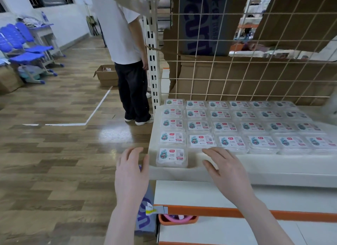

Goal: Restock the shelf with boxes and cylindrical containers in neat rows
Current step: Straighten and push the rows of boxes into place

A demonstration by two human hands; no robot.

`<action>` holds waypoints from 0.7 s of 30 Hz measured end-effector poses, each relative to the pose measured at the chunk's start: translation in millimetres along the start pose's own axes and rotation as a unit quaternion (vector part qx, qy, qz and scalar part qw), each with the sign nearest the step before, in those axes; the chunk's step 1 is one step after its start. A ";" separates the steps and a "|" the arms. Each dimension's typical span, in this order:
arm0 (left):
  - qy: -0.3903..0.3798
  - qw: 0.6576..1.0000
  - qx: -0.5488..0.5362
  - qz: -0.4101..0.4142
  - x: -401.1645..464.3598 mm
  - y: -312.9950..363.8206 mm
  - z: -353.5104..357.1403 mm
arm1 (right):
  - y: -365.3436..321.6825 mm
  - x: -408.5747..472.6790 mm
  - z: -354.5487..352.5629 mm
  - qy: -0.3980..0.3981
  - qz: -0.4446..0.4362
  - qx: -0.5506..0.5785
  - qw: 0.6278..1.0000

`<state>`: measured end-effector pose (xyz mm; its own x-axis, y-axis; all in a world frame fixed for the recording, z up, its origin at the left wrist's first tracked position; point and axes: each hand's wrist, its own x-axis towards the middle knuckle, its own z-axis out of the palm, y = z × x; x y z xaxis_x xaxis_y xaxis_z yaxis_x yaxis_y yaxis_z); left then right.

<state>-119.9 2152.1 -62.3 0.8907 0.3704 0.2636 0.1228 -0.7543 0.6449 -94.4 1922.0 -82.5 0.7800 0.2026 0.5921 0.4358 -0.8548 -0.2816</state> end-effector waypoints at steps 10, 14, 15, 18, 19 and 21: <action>0.013 1.000 0.008 0.024 -20.0 57.3 16.7 | 71.7 -23.9 -59.6 0.035 0.115 -0.075 0.990; 0.013 0.998 0.018 0.053 -37.1 106.2 46.5 | 122.9 -48.1 -97.4 0.048 0.141 -0.093 0.984; 0.008 0.998 0.017 0.065 -43.5 119.7 57.1 | 137.6 -55.4 -107.8 0.052 0.149 -0.098 0.983; -0.009 0.996 0.012 0.088 -67.3 164.5 91.6 | 183.5 -79.3 -141.3 0.056 0.183 -0.109 0.975; -0.019 0.996 0.006 0.091 -78.3 182.9 104.9 | 201.3 -89.4 -154.8 0.057 0.193 -0.113 0.973; -0.035 0.995 0.003 0.098 -96.9 213.2 128.2 | 232.3 -106.4 -178.2 0.058 0.204 -0.121 0.970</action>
<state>-123.9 1886.0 -42.3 0.9258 0.1781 0.3335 -0.0534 -0.8116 0.5817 -156.2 1616.7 -76.3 0.8033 -0.2190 0.5539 -0.0275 -0.9426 -0.3329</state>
